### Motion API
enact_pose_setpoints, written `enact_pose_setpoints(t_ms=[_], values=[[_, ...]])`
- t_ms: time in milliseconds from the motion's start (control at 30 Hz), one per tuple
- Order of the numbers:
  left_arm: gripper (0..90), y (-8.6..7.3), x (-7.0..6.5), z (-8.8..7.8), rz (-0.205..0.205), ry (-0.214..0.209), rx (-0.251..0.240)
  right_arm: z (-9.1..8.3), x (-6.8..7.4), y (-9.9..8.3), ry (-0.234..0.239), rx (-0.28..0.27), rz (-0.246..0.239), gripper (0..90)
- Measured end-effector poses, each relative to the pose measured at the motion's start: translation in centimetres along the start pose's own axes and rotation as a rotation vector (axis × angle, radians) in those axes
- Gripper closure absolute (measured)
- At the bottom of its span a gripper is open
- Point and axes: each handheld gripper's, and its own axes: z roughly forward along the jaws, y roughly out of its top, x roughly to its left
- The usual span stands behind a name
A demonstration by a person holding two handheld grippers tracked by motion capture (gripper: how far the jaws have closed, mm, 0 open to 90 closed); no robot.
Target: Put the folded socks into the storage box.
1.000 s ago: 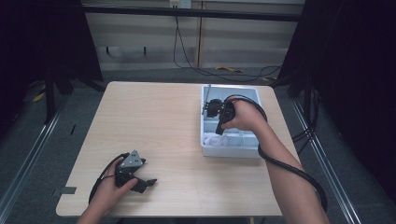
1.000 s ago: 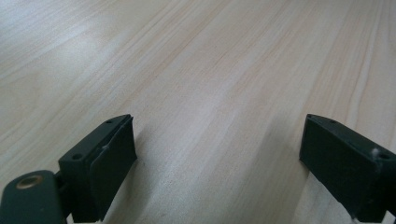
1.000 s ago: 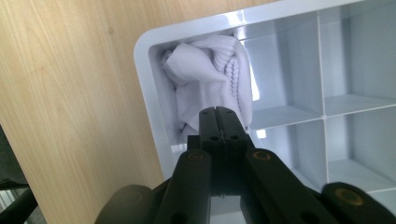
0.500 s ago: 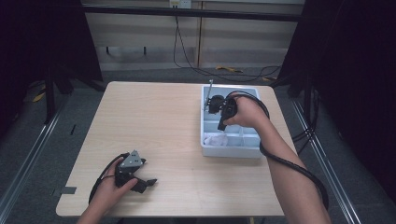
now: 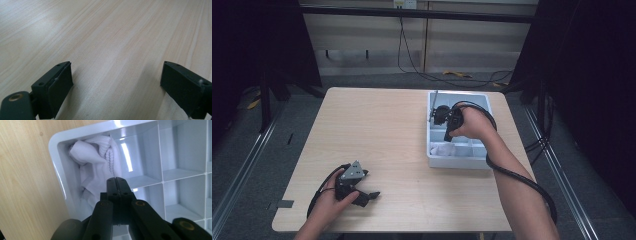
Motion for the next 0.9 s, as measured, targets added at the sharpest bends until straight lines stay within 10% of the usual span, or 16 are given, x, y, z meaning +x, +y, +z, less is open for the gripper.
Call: enact_pose_setpoints(t_ms=[900], values=[[10.3, 0.0, 0.0, 0.0, 0.002, 0.002, 0.0, 3.6, 0.5, 0.4, 0.067, -0.001, -0.009, 90.0]])
